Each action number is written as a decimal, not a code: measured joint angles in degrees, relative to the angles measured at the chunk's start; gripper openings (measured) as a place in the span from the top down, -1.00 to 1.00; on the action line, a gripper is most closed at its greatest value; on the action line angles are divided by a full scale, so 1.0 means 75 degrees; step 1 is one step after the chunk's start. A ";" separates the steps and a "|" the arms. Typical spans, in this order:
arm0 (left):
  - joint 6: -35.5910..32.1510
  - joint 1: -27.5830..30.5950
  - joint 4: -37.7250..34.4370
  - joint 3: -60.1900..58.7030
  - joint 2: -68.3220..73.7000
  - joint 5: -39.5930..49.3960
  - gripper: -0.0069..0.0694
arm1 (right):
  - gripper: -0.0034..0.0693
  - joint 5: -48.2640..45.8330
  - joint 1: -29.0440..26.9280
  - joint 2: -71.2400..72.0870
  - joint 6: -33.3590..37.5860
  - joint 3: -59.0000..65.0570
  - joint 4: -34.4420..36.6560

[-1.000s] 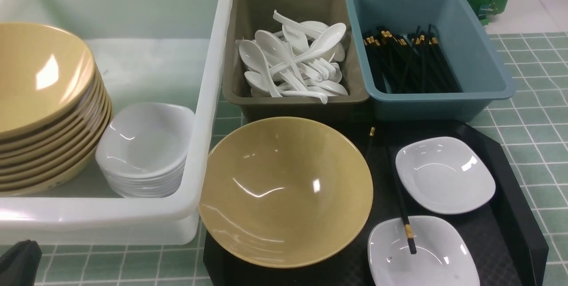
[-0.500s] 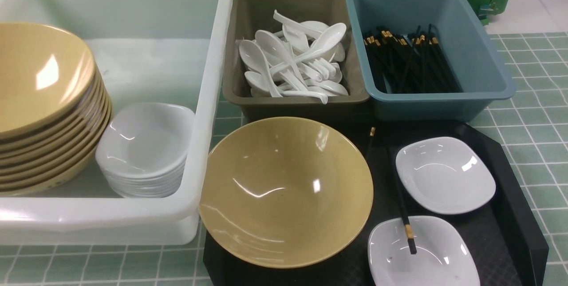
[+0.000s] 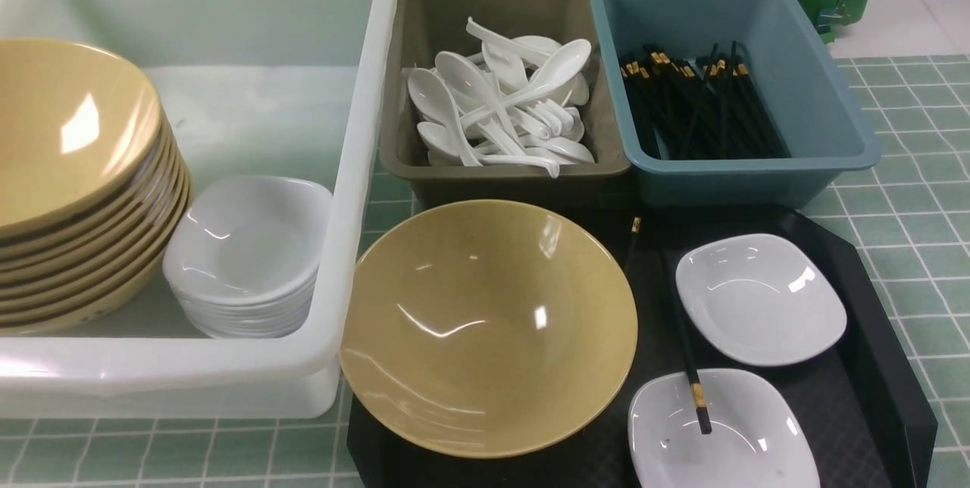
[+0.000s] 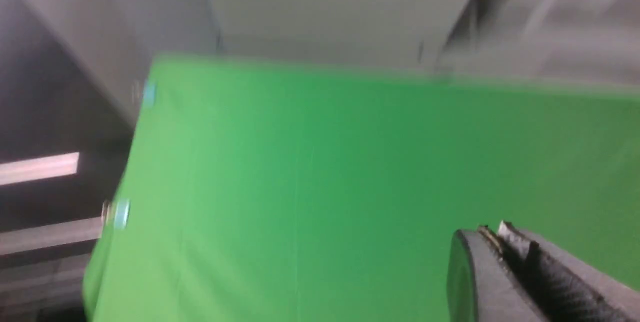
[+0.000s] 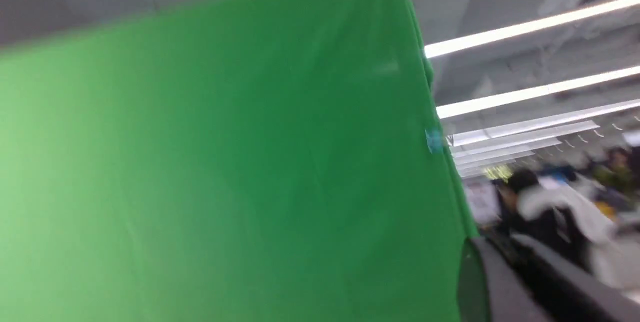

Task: On blue table put chopsticks spoon bowls plates into blue grey white boxes.
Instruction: 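Grasp the large bowl on the tray by its rim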

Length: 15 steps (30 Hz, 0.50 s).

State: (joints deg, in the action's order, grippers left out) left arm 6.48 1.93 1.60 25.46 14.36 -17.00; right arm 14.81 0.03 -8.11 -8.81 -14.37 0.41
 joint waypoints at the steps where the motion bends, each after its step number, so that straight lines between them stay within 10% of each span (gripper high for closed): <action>1: 0.0000 0.0000 0.0016 0.0204 0.0451 0.0192 0.81 | 0.79 -0.0580 0.0000 -0.0296 0.0278 -0.0266 0.0000; 9: 0.0945 -0.0014 0.0099 0.0600 0.3189 0.0754 0.81 | 0.81 -0.4643 0.0000 -0.2889 0.1321 -0.1436 -0.0006; 15: 0.1622 -0.1243 0.0691 0.1989 0.4614 0.4322 0.81 | 0.81 -0.6282 0.0232 -0.4024 0.2665 -0.1446 0.0596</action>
State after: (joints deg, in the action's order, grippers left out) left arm 18.64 -7.39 6.78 40.38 48.97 15.42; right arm -32.30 1.77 -38.28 11.18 -25.21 4.88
